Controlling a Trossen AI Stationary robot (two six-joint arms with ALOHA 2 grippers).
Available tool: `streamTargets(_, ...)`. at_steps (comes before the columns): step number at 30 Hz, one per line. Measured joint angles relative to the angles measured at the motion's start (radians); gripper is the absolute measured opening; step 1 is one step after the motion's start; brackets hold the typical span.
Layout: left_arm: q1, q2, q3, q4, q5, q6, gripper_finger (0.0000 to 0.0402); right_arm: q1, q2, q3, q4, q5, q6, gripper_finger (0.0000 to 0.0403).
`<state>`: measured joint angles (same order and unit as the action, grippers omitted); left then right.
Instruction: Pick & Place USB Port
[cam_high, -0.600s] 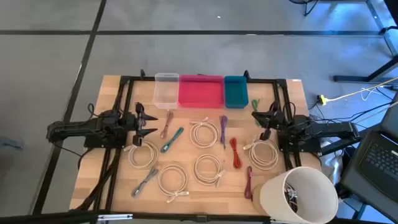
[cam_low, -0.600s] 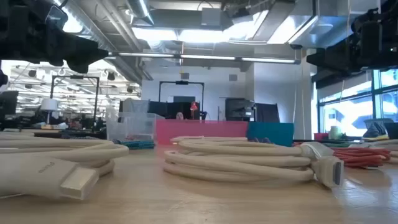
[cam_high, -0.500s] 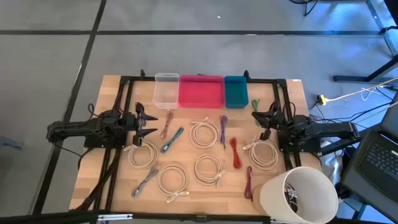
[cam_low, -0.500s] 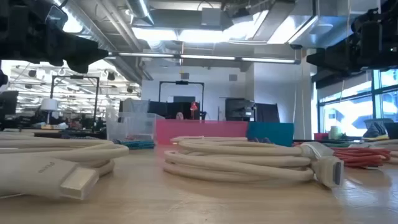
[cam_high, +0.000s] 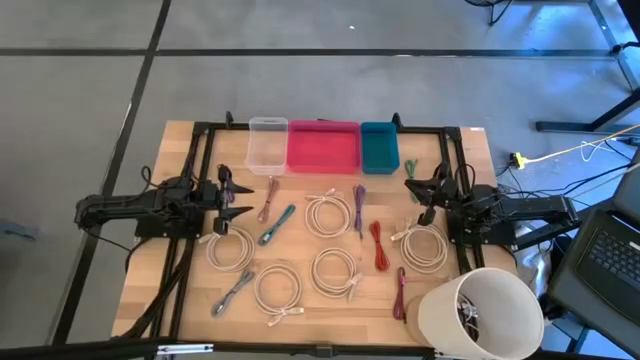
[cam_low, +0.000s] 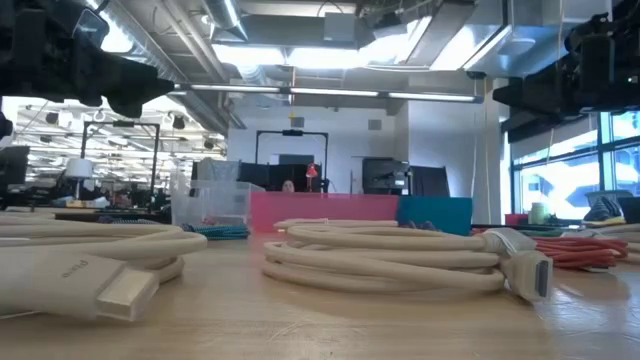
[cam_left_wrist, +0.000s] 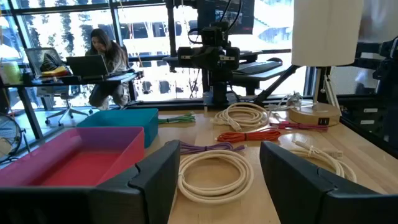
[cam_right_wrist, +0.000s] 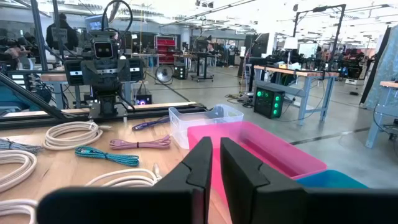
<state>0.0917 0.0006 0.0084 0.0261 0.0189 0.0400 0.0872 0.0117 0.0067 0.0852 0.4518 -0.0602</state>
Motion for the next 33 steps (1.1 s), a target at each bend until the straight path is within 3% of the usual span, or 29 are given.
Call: streamTargets(33, 0.000, 0.000, 0.000, 0.000, 0.000, 0.000, 0.0216, -0.002, 0.000, 0.000, 0.027, 0.000, 0.008, 0.0037)
